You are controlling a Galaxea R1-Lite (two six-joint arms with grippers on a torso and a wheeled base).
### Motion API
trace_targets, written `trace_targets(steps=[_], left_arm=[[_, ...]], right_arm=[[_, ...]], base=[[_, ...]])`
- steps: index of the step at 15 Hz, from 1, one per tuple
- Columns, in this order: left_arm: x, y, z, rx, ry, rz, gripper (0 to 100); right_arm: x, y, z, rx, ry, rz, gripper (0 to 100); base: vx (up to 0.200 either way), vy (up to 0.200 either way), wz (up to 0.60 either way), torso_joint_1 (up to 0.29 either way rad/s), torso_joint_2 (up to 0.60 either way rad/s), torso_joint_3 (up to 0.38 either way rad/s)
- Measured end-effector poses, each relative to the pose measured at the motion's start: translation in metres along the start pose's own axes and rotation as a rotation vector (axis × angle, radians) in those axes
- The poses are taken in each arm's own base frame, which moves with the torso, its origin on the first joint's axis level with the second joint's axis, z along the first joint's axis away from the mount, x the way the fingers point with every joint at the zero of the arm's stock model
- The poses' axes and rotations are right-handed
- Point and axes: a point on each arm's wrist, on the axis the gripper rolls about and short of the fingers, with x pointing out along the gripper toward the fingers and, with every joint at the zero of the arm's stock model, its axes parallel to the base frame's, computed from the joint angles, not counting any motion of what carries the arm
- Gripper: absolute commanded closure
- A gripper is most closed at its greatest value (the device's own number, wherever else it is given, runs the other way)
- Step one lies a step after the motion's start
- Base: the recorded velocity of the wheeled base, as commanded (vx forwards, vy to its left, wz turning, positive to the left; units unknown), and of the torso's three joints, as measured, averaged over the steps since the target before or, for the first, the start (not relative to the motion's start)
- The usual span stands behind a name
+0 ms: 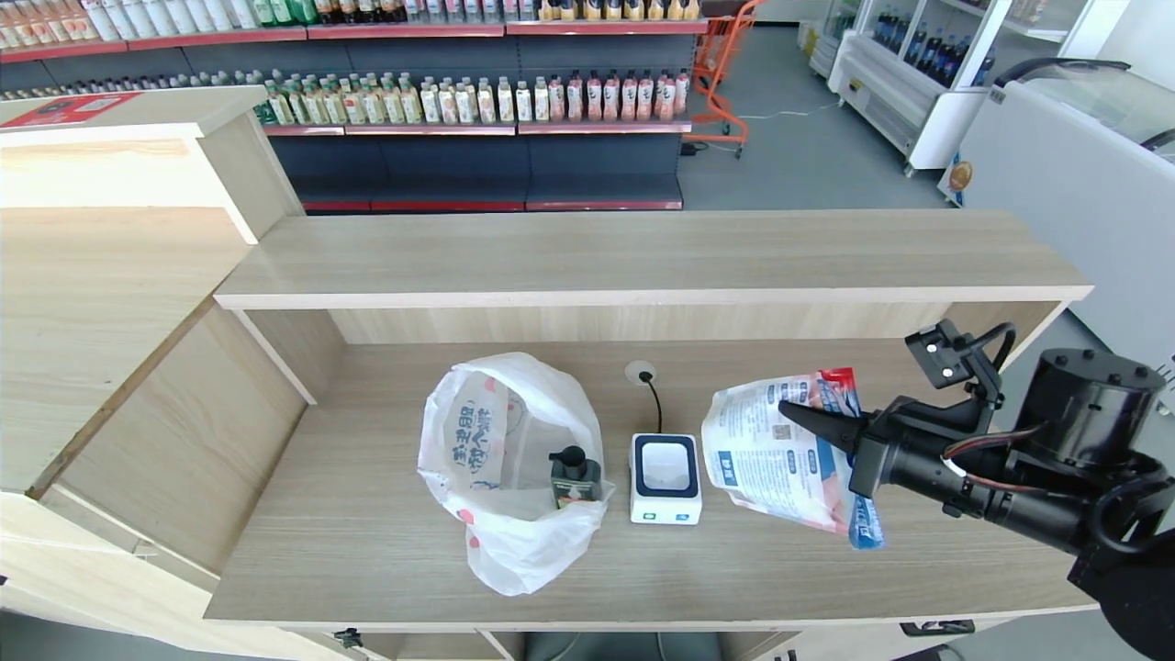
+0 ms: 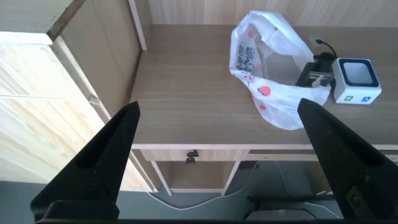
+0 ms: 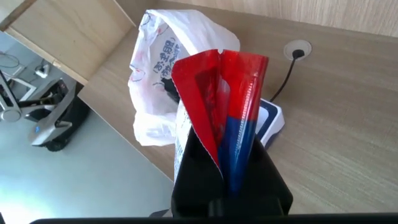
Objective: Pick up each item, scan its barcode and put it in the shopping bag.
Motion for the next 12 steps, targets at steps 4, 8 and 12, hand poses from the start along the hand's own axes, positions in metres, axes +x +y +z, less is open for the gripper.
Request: trace_targets(steps=[4,8,12], left_arm=[[0.0,0.0,0.0,-0.002,0.0,0.0,0],[0.0,0.0,0.0,-0.001,0.0,0.0,0],[0.0,0.0,0.0,-0.001,0.0,0.0,0]], right_arm=[[-0.005,0.004,0.003,0.067,0.0,0.004,100],[-0.007,0.012,0.01,0.179,0.035,0.019,100],[-0.005,0.022,0.013,0.251,0.073,0.048,100]], base=[[0.0,0.2,0.0,-0.002,0.0,0.002],[0.0,0.1,0.0,0.006,0.0,0.001],[0.0,0.0,0.0,0.0,0.0,0.0]])
